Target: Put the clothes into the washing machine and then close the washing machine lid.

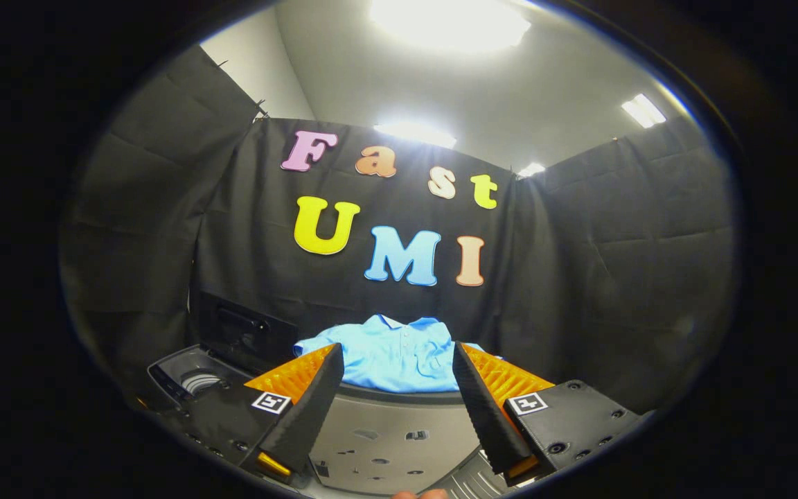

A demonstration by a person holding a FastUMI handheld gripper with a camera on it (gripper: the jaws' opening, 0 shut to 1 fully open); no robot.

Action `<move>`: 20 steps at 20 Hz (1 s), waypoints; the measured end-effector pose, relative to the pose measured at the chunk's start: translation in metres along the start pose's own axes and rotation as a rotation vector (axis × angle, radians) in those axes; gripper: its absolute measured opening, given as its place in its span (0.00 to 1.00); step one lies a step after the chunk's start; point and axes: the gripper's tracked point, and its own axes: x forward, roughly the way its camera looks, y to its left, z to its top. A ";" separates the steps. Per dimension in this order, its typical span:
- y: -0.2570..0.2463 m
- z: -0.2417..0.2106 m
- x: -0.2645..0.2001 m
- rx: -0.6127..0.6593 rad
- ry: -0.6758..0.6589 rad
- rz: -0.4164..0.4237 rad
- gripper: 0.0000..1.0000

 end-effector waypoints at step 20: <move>-0.015 -0.012 0.176 0.046 0.323 0.064 0.98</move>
